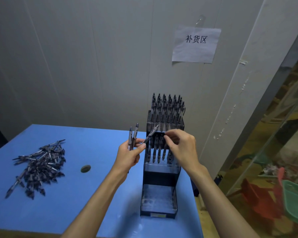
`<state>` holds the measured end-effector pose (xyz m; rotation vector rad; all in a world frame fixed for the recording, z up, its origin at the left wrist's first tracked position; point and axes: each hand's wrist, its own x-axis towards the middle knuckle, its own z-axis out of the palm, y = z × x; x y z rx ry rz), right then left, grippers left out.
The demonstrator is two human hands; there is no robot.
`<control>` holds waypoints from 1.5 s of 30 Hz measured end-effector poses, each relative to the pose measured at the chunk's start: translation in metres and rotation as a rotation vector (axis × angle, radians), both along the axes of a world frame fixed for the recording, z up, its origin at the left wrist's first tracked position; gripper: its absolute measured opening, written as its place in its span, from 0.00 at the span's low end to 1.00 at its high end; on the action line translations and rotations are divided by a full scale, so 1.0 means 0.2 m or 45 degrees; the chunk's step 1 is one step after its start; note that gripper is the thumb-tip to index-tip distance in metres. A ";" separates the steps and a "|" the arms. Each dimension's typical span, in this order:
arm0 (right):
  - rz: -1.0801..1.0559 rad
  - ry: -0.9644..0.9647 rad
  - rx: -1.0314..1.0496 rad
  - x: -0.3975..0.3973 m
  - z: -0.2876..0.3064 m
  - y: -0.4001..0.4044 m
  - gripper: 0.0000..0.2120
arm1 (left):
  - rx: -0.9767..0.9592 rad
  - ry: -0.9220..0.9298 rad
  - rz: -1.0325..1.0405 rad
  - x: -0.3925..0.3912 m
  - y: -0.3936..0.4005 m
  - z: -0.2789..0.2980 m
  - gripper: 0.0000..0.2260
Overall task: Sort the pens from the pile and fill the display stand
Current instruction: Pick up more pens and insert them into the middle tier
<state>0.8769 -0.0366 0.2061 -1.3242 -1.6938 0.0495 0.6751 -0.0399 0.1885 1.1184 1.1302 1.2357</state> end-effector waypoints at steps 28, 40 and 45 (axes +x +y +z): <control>0.048 -0.143 -0.184 0.05 0.01 0.00 0.06 | -0.029 0.099 0.075 -0.01 0.05 0.02 0.11; -0.031 0.139 -0.333 0.05 -0.08 0.04 0.05 | 0.224 0.153 0.060 -0.06 0.01 -0.04 0.10; -0.069 0.172 -0.396 0.04 -0.13 0.03 0.04 | 0.185 0.129 0.120 -0.07 0.02 -0.04 0.09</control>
